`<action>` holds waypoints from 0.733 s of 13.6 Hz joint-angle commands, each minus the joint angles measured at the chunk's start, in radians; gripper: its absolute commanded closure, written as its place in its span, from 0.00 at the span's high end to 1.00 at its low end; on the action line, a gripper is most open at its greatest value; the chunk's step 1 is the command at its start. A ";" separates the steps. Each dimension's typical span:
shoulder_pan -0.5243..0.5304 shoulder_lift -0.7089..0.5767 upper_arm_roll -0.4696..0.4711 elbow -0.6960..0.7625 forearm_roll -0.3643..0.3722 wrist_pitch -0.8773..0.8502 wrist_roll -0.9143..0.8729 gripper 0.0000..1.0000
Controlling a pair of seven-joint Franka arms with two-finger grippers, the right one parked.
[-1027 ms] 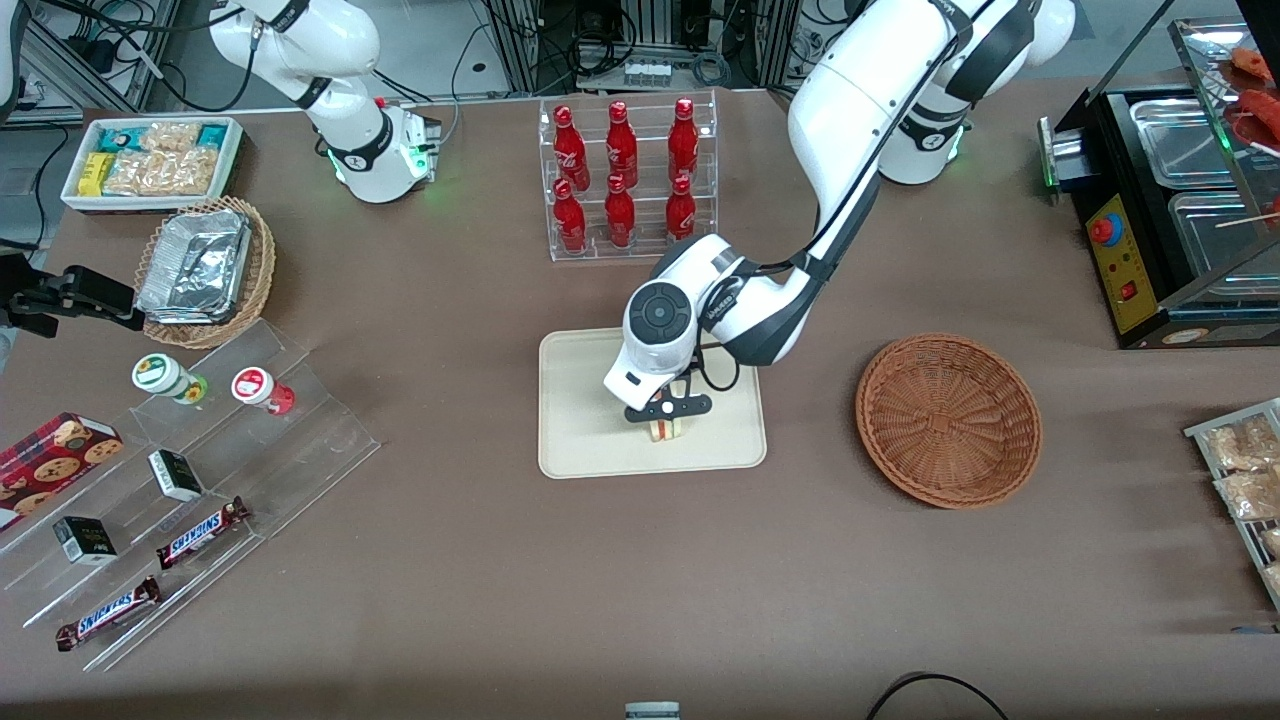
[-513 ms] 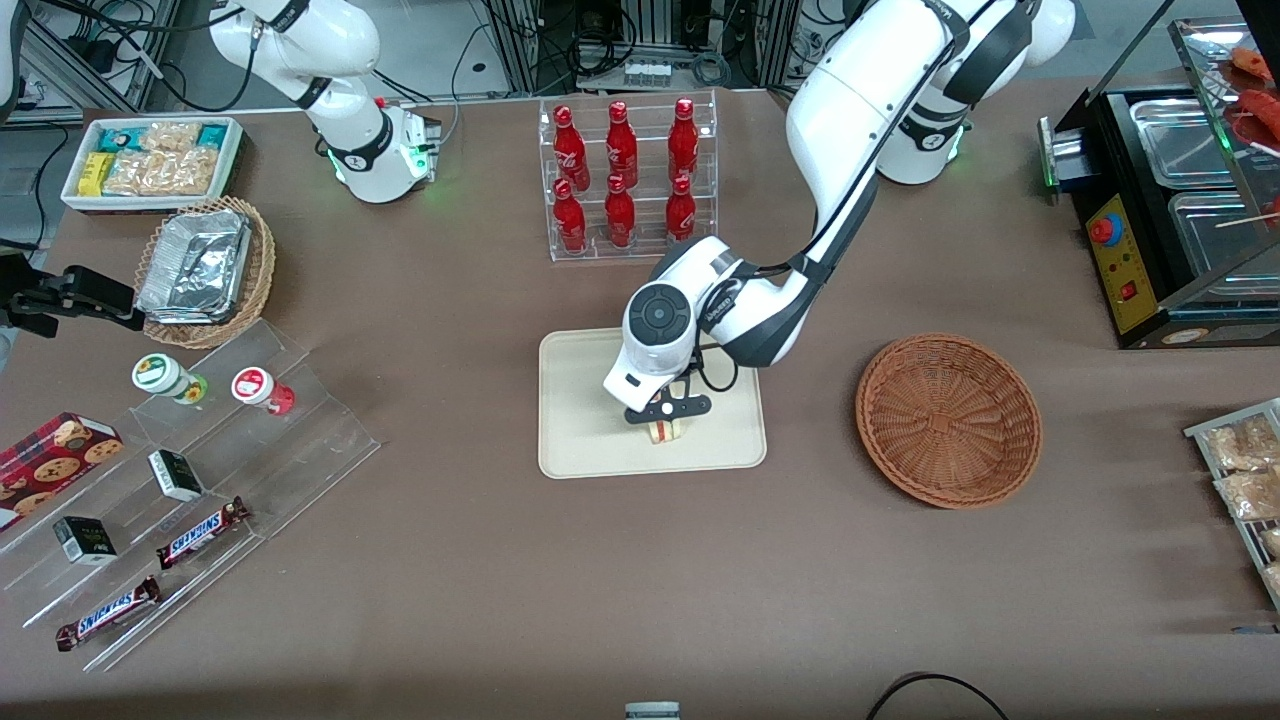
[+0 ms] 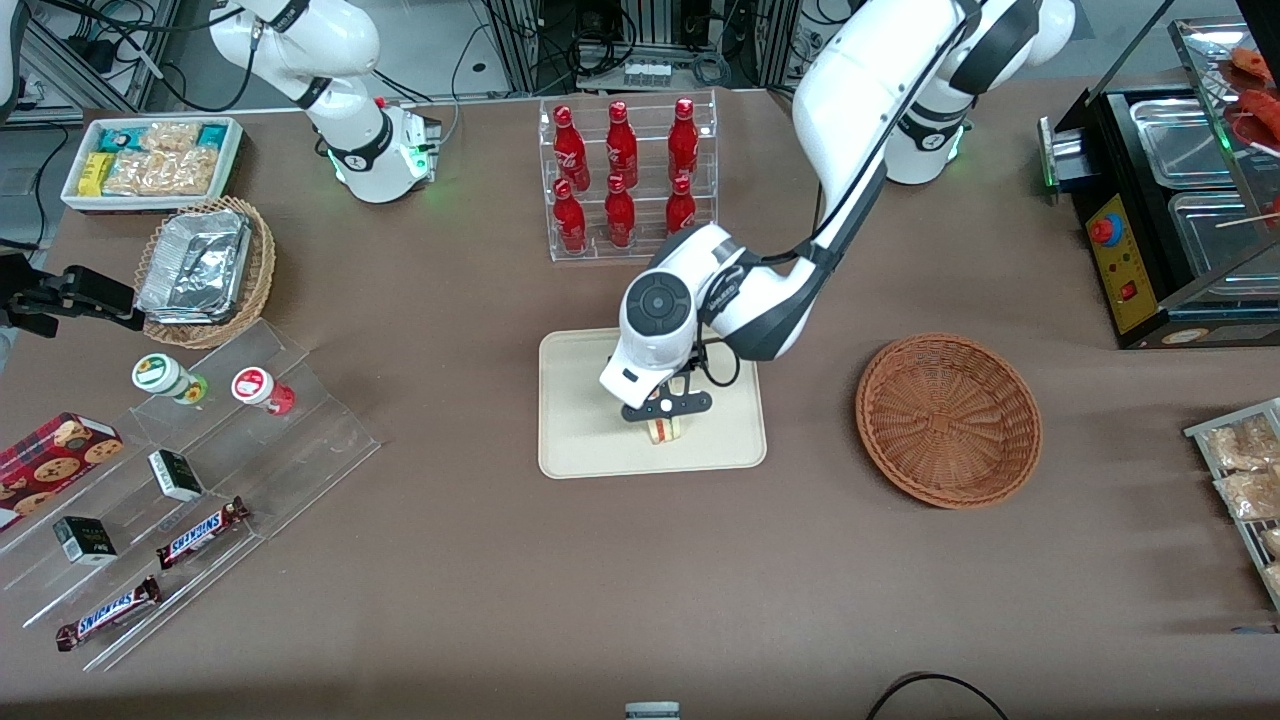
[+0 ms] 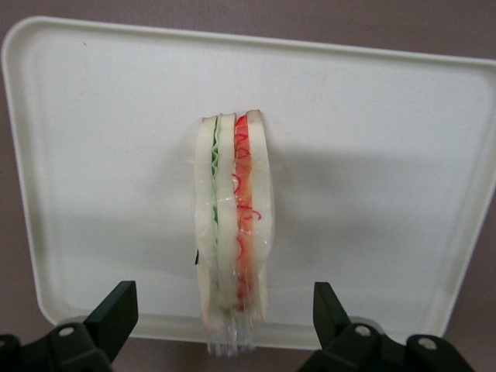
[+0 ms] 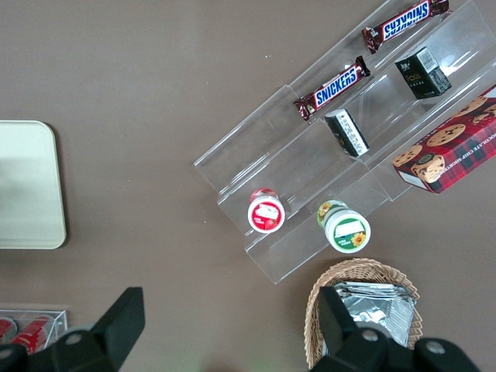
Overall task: Place sandwich from basket to tray
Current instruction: 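Lower the sandwich onto the tray and open the left gripper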
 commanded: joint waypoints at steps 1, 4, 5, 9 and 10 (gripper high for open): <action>-0.005 -0.086 0.009 -0.011 -0.004 -0.072 -0.006 1.00; -0.001 -0.119 0.014 -0.002 -0.001 -0.122 0.021 1.00; 0.009 -0.126 0.014 -0.002 -0.001 -0.129 0.068 1.00; 0.097 -0.160 0.012 -0.005 -0.028 -0.161 0.184 1.00; 0.126 -0.169 0.012 -0.007 -0.030 -0.190 0.254 1.00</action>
